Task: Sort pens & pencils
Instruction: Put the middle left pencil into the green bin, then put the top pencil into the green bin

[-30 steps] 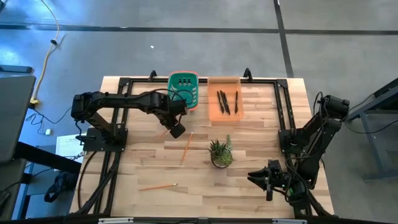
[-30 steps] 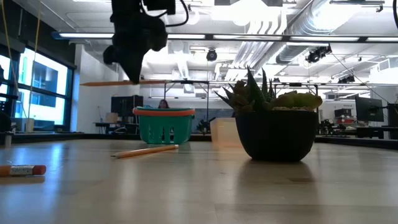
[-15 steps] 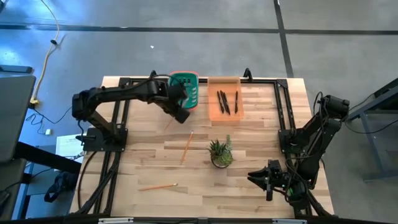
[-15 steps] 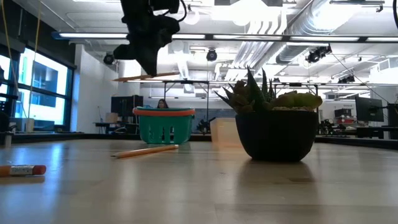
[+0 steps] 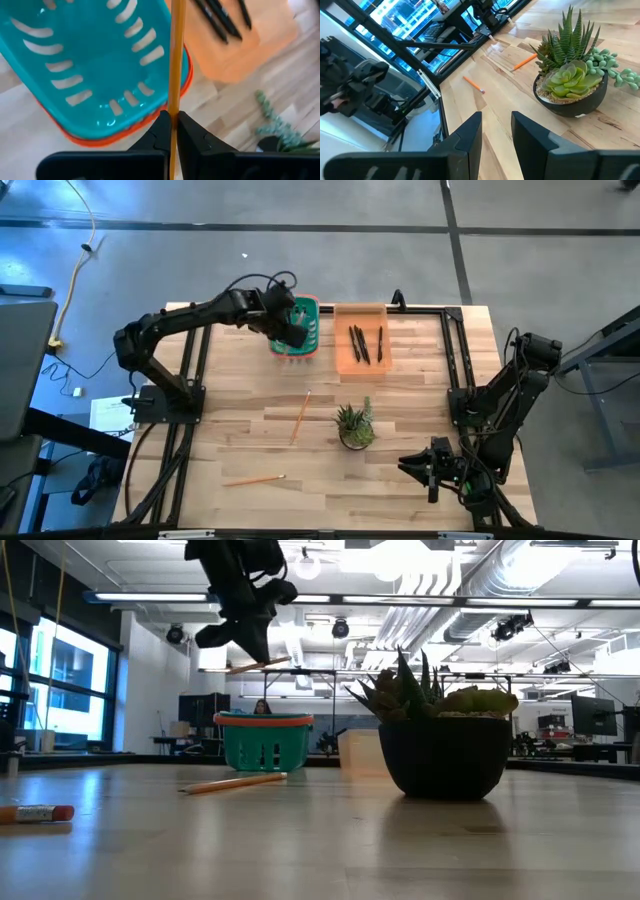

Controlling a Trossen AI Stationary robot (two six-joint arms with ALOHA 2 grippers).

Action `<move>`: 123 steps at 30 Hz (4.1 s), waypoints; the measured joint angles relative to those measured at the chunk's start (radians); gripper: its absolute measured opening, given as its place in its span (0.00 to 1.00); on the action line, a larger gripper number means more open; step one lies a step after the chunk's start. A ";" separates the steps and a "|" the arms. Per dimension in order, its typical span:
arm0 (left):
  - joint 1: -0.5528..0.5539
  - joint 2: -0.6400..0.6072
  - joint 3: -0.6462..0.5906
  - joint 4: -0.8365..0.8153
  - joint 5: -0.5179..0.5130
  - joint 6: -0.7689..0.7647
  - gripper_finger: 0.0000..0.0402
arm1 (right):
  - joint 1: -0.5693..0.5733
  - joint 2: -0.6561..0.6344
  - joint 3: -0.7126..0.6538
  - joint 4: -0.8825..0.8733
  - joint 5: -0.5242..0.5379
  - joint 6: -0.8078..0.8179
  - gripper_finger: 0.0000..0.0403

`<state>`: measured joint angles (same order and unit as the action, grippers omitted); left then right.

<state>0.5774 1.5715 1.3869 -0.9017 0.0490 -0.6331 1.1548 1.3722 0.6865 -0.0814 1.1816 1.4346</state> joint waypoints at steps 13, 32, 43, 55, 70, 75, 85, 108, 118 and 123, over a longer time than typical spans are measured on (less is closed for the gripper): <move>0.120 0.053 0.000 0.120 0.045 -0.037 0.00 | 0.000 0.000 0.000 0.000 0.003 0.012 0.24; 0.208 0.173 0.000 0.197 0.049 -0.006 0.00 | 0.000 0.000 0.000 0.000 -0.002 0.087 0.24; 0.224 0.197 0.000 0.195 0.040 0.018 0.00 | 0.000 0.000 0.000 0.001 -0.005 0.096 0.24; 0.228 0.196 0.000 0.161 0.052 0.057 0.04 | -0.001 0.000 0.000 0.000 -0.005 0.096 0.24; 0.227 0.196 0.000 0.158 0.031 0.112 0.08 | -0.001 0.000 0.000 0.002 -0.005 0.103 0.24; 0.227 0.196 0.000 0.159 0.016 0.132 0.11 | -0.003 0.000 0.000 0.003 -0.005 0.110 0.24; 0.228 0.200 0.000 0.170 0.003 0.140 0.09 | -0.003 0.000 0.000 0.003 -0.005 0.110 0.24; 0.059 0.194 0.000 0.063 0.021 0.211 0.21 | -0.003 0.000 0.000 -0.004 -0.005 0.103 0.24; -0.014 0.110 0.000 0.058 -0.019 0.218 0.21 | -0.003 0.001 0.000 -0.004 -0.013 0.102 0.24; -0.080 0.076 0.000 0.024 -0.017 0.210 0.21 | -0.002 0.001 0.000 -0.004 -0.014 0.086 0.24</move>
<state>0.4978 1.6480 1.3869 -0.8781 0.0322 -0.4235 1.1526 1.3727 0.6868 -0.0855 1.1676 1.5202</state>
